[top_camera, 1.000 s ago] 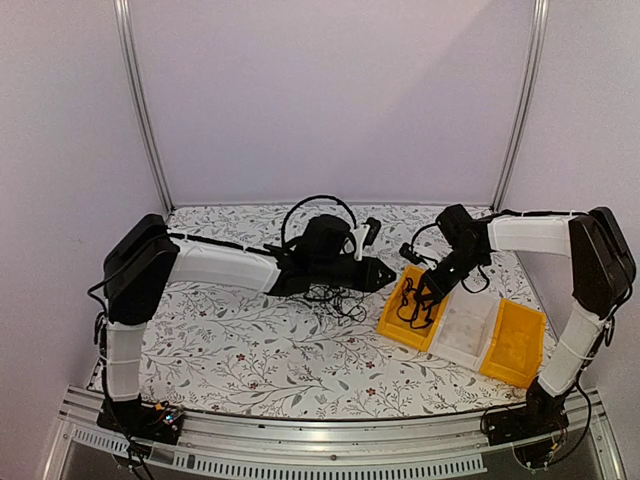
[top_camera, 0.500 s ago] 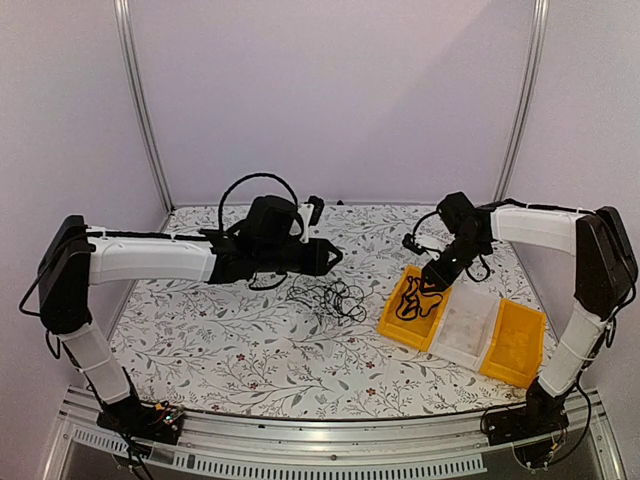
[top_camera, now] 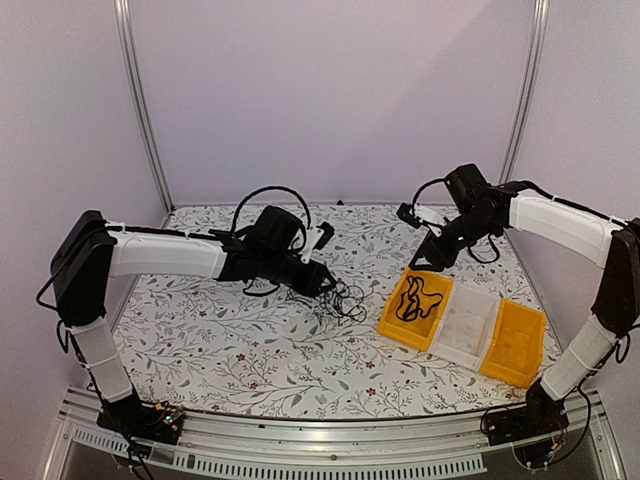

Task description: Untangle the cables

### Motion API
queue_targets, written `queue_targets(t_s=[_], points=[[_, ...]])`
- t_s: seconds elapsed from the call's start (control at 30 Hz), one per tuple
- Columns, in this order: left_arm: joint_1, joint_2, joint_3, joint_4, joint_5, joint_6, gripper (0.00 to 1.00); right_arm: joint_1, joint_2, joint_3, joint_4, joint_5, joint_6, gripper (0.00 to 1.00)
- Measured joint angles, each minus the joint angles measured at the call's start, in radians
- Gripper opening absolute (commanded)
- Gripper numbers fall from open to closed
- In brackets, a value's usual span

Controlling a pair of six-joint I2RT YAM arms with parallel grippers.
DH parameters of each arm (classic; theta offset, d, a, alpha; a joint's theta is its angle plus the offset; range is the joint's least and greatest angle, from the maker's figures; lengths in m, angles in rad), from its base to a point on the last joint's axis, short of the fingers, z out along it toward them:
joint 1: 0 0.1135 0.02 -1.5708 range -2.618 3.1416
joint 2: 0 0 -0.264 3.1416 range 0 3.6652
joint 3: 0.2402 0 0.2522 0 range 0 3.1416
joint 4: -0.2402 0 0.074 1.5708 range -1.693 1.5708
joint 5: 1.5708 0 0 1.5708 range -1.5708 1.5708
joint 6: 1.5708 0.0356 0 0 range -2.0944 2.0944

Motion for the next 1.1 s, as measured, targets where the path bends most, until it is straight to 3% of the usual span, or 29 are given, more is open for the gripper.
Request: queue_targets(t_s=[0.1,0.23,0.27,0.47,0.6,0.87,1.1], points=[[0.0,0.064,0.05,-0.008,0.027,0.032,0.28,0.009,0.029,0.006,0.001,-0.021,0.002,0.48],[0.0,0.135,0.114,-0.032,0.041,0.064,0.02,0.01,0.035,0.006,0.001,-0.039,0.002,0.48],[0.0,0.145,0.125,-0.035,0.045,0.068,0.0,0.01,0.035,0.006,0.001,-0.044,0.002,0.48],[0.0,0.125,0.146,-0.042,0.072,0.085,0.0,0.01,0.034,0.006,0.009,-0.106,0.005,0.53],[0.0,0.005,0.097,-0.031,0.089,0.093,0.0,0.011,0.038,0.027,0.039,-0.199,0.025,0.55],[0.0,-0.265,0.075,0.001,0.09,0.106,0.0,0.075,0.185,0.25,0.109,-0.329,0.093,0.56],[0.0,-0.308,0.104,-0.008,0.055,0.106,0.0,0.129,0.286,0.388,0.115,-0.415,0.132,0.62]])
